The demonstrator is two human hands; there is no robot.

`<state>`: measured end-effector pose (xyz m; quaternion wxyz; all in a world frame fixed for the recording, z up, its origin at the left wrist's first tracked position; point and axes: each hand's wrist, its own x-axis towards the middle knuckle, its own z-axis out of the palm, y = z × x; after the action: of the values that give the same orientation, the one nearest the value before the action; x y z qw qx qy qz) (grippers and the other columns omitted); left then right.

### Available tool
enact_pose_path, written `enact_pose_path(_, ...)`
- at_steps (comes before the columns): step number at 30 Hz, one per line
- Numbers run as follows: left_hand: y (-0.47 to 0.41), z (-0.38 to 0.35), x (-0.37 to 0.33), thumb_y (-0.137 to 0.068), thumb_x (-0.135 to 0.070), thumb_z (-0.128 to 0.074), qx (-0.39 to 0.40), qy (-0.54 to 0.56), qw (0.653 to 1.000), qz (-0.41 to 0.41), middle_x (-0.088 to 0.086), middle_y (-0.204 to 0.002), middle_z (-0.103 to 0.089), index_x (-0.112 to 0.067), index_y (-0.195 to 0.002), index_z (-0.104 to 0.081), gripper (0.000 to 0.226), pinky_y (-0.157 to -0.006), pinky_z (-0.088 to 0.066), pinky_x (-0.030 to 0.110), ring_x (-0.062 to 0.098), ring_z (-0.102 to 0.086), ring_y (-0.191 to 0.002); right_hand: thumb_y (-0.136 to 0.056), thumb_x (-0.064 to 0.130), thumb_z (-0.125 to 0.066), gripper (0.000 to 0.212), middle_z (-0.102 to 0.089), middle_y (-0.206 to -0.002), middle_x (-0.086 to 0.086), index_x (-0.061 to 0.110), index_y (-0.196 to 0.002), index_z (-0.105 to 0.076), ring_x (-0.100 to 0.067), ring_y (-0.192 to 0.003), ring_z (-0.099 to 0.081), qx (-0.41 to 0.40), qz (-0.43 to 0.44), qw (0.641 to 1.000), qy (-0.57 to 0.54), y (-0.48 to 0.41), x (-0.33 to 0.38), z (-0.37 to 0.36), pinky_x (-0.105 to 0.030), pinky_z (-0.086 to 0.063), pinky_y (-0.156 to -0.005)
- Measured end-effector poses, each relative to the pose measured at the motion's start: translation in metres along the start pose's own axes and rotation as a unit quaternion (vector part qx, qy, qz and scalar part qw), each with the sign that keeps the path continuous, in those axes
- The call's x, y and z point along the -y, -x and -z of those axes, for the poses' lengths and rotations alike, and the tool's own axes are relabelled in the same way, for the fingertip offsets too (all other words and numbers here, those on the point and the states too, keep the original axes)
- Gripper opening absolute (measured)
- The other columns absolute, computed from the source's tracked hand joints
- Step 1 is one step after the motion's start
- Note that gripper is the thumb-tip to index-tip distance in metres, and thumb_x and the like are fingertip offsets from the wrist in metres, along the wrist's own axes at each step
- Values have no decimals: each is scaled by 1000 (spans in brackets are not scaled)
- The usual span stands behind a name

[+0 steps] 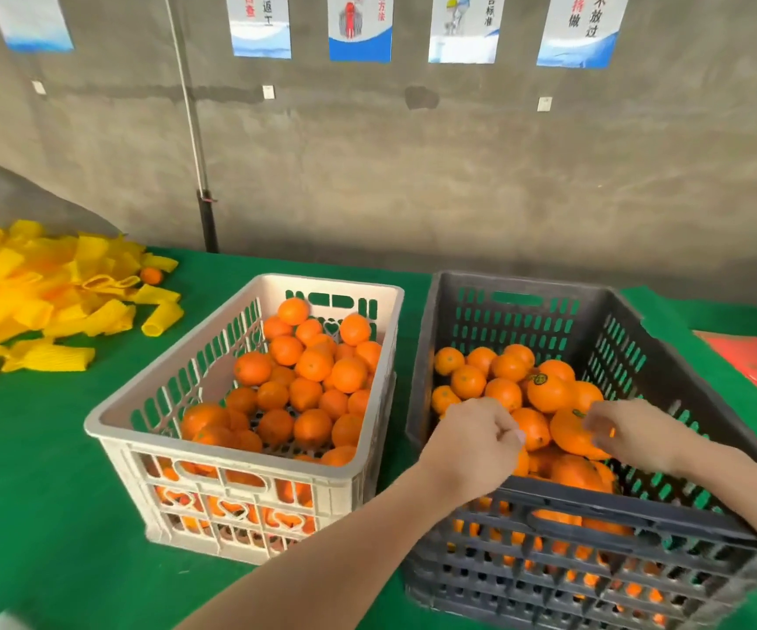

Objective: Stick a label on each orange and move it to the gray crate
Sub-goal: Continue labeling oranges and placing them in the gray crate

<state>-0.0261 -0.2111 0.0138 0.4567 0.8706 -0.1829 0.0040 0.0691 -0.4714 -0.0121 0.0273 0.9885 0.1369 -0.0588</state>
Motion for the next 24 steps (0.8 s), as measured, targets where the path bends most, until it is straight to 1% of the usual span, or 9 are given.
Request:
enact_pose_path(2,5,19,6,-95,-12,-54,-2,138,990,6,-3,-71,-59,-15,-87,-60,11,-59,-54,27,10,-59,-61,-90,22,-62,15,-69,-106,2,20,-105,-63,-16,-93,-64,-94,5,995,-10,3,8,9,-27,-48,-77)
enact_pose_path(6,9,83,41,-91,-10,-56,-63,189,980,3,4,-78,-61,-21,-81,-60,15,-49,-47,20,13,-59,-63,-80,2,-72,10,-71,-86,-5,9,-87,-70,-23,-78,-66,-287,70,948,-118,-2,63,52,-36,-52,-72)
enact_pose_path(8,0,123,68,-90,-7,-55,-110,170,978,45,0,-72,-58,-14,-81,-62,14,-50,-46,22,18,-56,-64,-80,1,-72,9,-71,-86,-7,5,-88,-70,-19,-78,-65,-345,106,921,-145,-17,109,81,-30,-48,-74)
enact_pose_path(10,-16,161,97,-92,-9,-55,-125,74,983,113,-4,-72,-57,-15,-83,-63,13,-55,-48,25,18,-55,-66,-82,3,-70,10,-71,-87,-10,2,-92,-69,-20,-79,-65,-361,141,906,-171,-46,160,103,-27,-46,-74)
enact_pose_path(12,-37,192,132,-94,-13,-54,-110,-60,979,158,2,-88,-59,-13,-104,-60,12,-58,-45,25,18,-53,-73,-87,8,-64,18,-69,-97,-12,2,-103,-65,-26,-89,-65,-315,158,914,-198,-87,207,115,-31,-47,-81)
enact_pose_path(13,-47,204,150,-95,-15,-53,-104,-113,972,180,7,-102,-59,-11,-117,-55,23,-59,-44,24,18,-53,-77,-89,11,-60,24,-66,-107,-13,2,-112,-61,-27,-99,-63,-279,154,926,-204,-110,229,116,-32,-46,-85)
enact_pose_path(16,-78,229,204,-94,-21,-56,-94,-190,956,205,16,-133,-49,-2,-133,-42,46,-84,-47,34,24,-53,-103,-94,17,-53,44,-54,-129,-16,3,-134,-42,-29,-118,-52,-161,96,964,-190,-181,280,102,-36,-42,-97)
enact_pose_path(20,-124,240,257,-94,-35,-56,-112,-256,938,205,22,-143,-36,3,-141,-26,68,-107,-34,40,34,-37,-130,-95,14,-49,62,-42,-138,-22,-4,-145,-17,-34,-122,-46,-20,-8,990,-142,-261,304,59,-41,-43,-98)
enact_pose_path(24,-162,242,298,-92,-47,-54,-124,-323,921,180,18,-154,-22,-2,-149,-8,86,-114,-24,43,35,-20,-143,-95,22,-48,77,-34,-145,-23,0,-149,2,-38,-128,-40,12,-84,987,-140,-307,307,25,-45,-37,-105)
